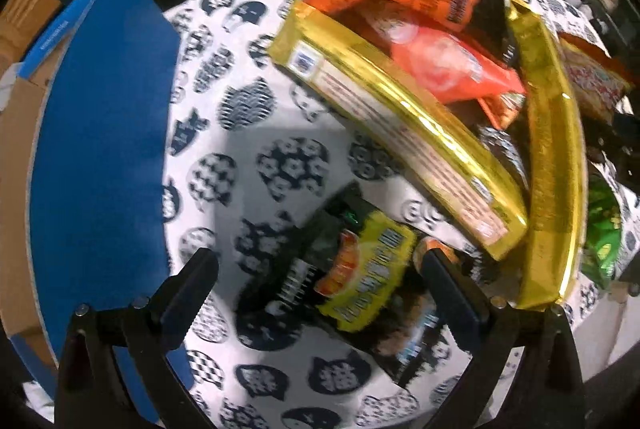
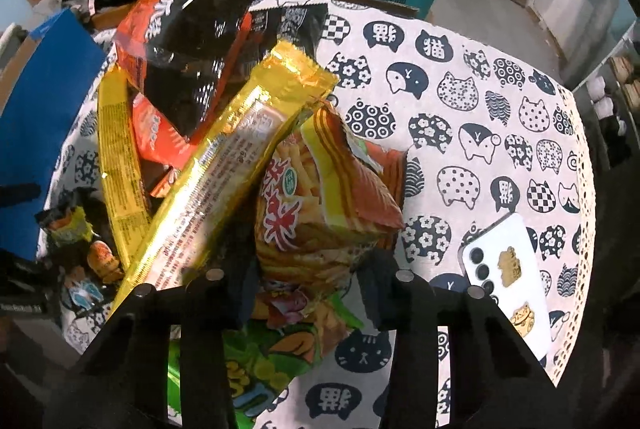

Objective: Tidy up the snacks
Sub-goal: 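Grasp the black-and-yellow snack bag with left gripper while right grasps orange-yellow chip bag, then carry both bags over the cardboard box and release them inside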

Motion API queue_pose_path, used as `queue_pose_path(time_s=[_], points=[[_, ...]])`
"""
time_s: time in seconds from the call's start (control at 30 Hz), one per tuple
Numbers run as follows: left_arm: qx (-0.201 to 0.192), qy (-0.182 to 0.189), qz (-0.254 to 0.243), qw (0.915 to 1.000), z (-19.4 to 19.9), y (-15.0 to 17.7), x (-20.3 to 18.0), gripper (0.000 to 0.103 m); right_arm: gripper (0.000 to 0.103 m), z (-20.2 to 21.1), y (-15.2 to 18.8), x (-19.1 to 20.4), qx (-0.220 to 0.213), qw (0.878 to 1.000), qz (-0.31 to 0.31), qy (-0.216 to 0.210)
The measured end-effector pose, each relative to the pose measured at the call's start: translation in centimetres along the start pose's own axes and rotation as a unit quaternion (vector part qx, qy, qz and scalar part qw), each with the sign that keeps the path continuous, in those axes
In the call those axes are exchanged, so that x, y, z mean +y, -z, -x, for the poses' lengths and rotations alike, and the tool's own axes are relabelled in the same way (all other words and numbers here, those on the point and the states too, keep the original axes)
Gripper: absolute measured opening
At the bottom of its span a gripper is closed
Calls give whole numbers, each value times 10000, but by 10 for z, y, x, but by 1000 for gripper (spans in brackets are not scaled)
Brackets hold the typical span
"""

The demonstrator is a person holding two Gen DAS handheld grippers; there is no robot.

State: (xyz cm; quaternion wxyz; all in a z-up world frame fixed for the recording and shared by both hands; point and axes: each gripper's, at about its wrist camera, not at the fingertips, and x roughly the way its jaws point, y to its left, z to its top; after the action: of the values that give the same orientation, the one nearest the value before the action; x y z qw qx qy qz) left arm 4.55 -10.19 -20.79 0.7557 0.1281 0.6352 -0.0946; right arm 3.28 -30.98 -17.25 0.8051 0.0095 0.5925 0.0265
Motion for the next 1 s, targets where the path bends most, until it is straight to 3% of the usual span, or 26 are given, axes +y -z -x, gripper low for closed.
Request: queue_pose_path(time_s=[0.33,0.47,0.7,1.0], points=[[-134,-156,-560,9982,-17,1,-38,102,39,4,0,2,-86,9999,127,19],[-281,-21,-597,9978,-15,11,-47,74,39,12,-3,1,-201,9997,86,63],[-285,212,-470,9983,-14,11,-43,70,38,33,-6,5,-420,9985,174,313],[-524,226,-419,9975,13,6,-32,70,38,63,-7,5,-691,9963,169,486]])
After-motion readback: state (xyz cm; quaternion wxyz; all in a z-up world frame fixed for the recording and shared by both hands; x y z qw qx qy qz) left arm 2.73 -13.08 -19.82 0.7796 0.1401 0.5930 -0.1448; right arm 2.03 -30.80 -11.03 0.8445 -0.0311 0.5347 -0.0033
